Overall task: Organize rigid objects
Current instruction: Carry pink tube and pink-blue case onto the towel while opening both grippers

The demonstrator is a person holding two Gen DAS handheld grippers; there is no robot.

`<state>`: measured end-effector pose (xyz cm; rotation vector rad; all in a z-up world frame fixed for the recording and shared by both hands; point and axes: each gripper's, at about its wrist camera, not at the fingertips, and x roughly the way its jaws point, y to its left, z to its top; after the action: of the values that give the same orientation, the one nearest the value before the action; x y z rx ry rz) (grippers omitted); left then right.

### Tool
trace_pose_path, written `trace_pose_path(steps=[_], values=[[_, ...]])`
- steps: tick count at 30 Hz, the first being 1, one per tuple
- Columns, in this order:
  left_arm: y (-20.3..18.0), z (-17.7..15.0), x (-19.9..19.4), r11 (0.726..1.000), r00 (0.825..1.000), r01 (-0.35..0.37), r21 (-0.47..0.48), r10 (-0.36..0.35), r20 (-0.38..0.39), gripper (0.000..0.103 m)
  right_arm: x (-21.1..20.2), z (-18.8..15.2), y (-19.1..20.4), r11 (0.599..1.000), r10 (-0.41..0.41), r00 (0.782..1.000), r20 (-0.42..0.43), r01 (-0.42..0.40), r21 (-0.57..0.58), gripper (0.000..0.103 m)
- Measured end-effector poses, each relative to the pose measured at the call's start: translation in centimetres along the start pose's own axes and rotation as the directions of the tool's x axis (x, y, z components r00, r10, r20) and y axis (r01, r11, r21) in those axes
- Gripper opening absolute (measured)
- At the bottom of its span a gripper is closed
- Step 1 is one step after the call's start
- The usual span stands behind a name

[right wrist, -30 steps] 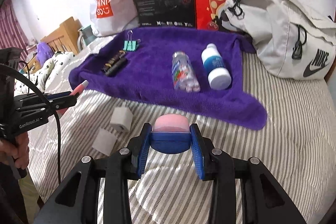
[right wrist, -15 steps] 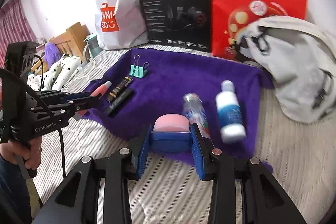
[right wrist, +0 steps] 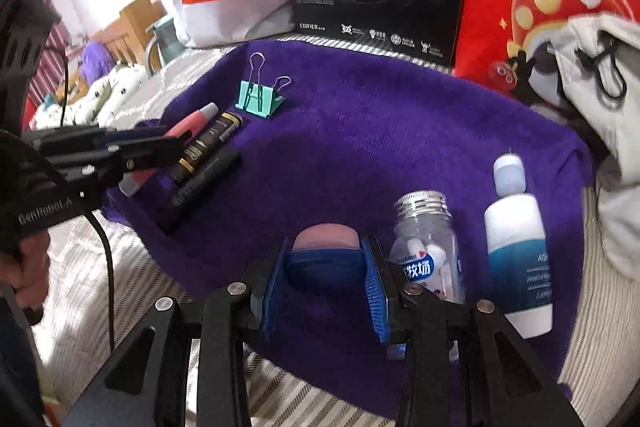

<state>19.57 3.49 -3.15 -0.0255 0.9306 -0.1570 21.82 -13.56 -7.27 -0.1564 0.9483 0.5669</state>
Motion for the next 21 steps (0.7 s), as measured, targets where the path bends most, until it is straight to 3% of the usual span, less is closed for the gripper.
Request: trace_pose_path(steps=[9,14,21], values=[[0.4,0.5,0.5,1.000,1.000,0.006,0.004,-0.006,-0.004,0.017,0.5,0.1,0.7,0.994,-0.017,0.999,-0.030,0.014,-0.105,0.038],[0.4,0.6,0.6,1.000,1.000,0.008,0.007,-0.008,-0.005,0.017,0.1,0.1,0.0,0.996,0.016,0.998,-0.063,-0.022,-0.091,0.040],[-0.4,0.7,0.9,0.999,1.000,0.022,0.032,-0.022,-0.007,0.017,-2.7,-1.3,-2.0,1.000,0.015,1.000,-0.027,-0.016,-0.025,0.040]])
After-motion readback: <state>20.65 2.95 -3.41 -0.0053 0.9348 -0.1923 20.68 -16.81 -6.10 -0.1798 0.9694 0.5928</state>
